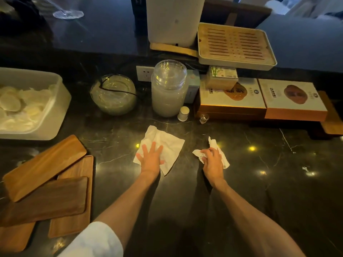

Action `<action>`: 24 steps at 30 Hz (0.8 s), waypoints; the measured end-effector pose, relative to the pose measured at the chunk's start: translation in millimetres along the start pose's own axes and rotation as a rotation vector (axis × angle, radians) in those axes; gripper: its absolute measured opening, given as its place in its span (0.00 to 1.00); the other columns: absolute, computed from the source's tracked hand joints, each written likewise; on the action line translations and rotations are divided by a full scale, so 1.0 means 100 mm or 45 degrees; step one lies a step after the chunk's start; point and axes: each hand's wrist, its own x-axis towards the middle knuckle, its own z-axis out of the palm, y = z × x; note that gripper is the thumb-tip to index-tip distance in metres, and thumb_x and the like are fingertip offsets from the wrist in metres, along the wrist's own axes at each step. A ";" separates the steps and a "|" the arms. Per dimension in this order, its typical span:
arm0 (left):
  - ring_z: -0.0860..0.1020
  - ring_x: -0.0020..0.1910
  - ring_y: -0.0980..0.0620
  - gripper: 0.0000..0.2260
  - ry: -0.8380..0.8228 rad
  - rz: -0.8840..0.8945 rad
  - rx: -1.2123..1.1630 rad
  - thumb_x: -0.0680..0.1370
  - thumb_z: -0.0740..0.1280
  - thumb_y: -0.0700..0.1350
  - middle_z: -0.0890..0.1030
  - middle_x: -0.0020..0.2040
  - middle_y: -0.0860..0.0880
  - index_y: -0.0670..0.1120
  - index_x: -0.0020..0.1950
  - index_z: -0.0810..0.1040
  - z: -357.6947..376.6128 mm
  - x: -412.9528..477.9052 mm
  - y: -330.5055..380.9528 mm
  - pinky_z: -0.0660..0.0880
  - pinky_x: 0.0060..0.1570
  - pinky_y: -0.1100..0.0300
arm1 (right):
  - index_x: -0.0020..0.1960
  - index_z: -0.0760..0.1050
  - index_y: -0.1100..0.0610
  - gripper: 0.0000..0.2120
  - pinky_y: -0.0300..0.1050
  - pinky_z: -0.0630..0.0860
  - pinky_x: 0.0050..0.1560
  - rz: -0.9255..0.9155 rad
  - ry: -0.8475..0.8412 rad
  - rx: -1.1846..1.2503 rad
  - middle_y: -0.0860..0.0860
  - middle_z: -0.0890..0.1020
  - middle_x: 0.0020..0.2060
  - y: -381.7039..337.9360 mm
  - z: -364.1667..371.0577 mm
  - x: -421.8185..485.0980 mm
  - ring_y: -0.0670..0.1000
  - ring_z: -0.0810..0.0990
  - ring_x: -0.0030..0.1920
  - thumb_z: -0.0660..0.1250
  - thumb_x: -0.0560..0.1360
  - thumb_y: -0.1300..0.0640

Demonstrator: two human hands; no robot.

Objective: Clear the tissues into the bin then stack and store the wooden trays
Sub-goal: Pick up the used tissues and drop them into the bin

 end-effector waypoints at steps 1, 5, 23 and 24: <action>0.44 0.78 0.37 0.27 -0.015 0.014 -0.002 0.80 0.63 0.49 0.50 0.80 0.48 0.55 0.77 0.57 -0.03 0.00 -0.01 0.44 0.72 0.34 | 0.57 0.78 0.56 0.09 0.46 0.71 0.58 0.039 0.024 0.023 0.54 0.75 0.59 -0.02 -0.02 0.00 0.55 0.73 0.60 0.64 0.78 0.62; 0.45 0.78 0.39 0.24 0.008 0.088 -0.131 0.80 0.64 0.47 0.54 0.79 0.47 0.53 0.75 0.64 -0.12 -0.05 -0.05 0.41 0.73 0.36 | 0.52 0.78 0.60 0.09 0.46 0.72 0.52 0.184 0.073 0.090 0.56 0.75 0.55 -0.07 -0.02 -0.24 0.57 0.75 0.55 0.64 0.75 0.69; 0.69 0.55 0.42 0.13 0.017 0.094 -0.458 0.76 0.61 0.37 0.66 0.55 0.44 0.45 0.59 0.73 0.57 -2.35 -0.43 0.67 0.63 0.51 | 0.46 0.80 0.58 0.13 0.39 0.72 0.51 -0.116 0.098 0.466 0.49 0.79 0.47 0.43 -0.55 -2.50 0.51 0.78 0.50 0.68 0.70 0.74; 0.71 0.54 0.41 0.12 0.061 0.100 -0.481 0.76 0.60 0.35 0.65 0.55 0.43 0.43 0.58 0.74 0.61 -2.50 -0.37 0.69 0.63 0.51 | 0.47 0.80 0.58 0.14 0.36 0.72 0.51 -0.131 0.095 0.500 0.50 0.79 0.48 0.49 -0.62 -2.59 0.50 0.77 0.50 0.67 0.70 0.75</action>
